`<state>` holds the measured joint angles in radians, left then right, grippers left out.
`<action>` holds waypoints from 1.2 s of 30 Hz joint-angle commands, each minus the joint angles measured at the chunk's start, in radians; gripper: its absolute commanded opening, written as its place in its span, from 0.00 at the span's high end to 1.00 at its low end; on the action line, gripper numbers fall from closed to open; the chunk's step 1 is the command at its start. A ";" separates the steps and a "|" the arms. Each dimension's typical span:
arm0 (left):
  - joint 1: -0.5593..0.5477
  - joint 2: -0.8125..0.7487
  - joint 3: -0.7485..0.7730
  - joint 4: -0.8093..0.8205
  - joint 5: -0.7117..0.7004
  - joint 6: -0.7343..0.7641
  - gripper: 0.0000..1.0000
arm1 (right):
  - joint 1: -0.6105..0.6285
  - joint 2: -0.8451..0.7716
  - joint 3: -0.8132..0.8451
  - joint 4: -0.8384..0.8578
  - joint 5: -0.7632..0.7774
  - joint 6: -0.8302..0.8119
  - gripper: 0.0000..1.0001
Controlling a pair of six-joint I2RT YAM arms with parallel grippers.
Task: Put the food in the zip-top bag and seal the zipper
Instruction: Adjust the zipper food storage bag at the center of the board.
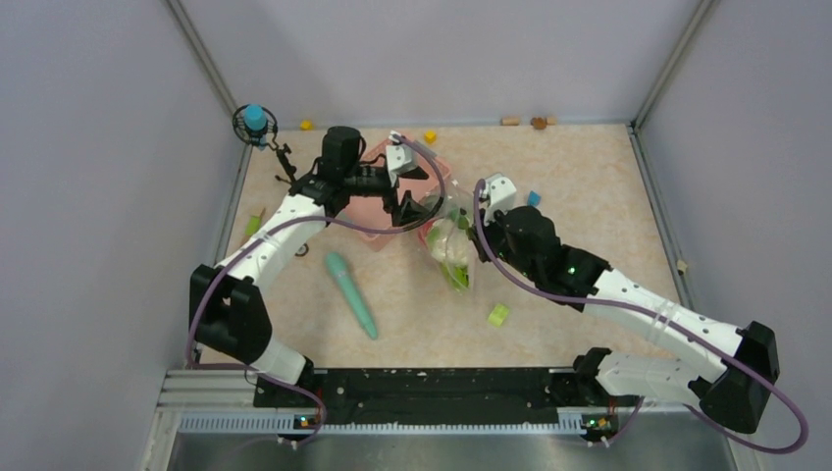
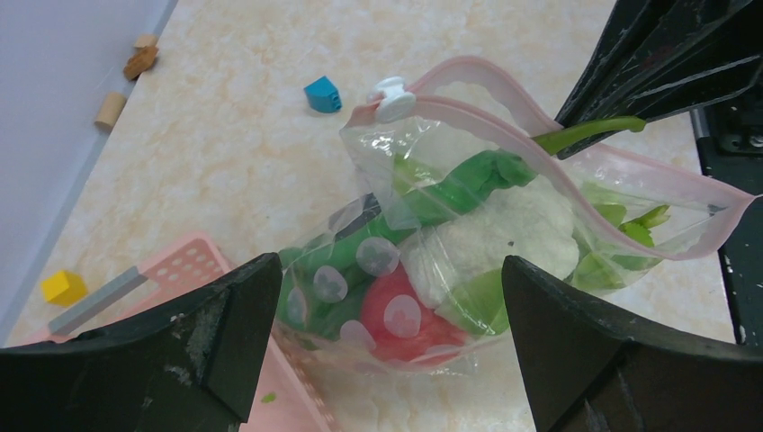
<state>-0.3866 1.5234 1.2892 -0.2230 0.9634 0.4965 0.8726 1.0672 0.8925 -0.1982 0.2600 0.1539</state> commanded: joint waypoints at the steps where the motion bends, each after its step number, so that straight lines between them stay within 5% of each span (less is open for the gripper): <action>1: 0.006 0.050 0.050 0.114 0.168 -0.021 0.03 | -0.010 0.005 0.066 0.032 -0.018 -0.023 1.00; 14: -0.005 0.197 0.101 0.316 0.314 -0.102 0.06 | -0.010 0.014 0.101 -0.012 -0.090 -0.030 1.00; 23: -0.063 0.218 0.129 0.134 0.293 0.066 0.54 | -0.010 0.008 0.086 0.006 -0.081 -0.030 1.00; 28: -0.064 0.203 0.122 0.125 0.268 0.070 0.98 | -0.010 -0.013 0.079 0.007 -0.044 -0.030 1.00; 36: -0.063 0.119 0.091 0.171 0.094 -0.092 1.00 | -0.012 -0.076 0.076 -0.003 0.135 -0.041 1.00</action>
<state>-0.4522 1.7405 1.3804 -0.0895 1.1618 0.4953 0.8719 1.0534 0.9371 -0.2634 0.2707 0.1310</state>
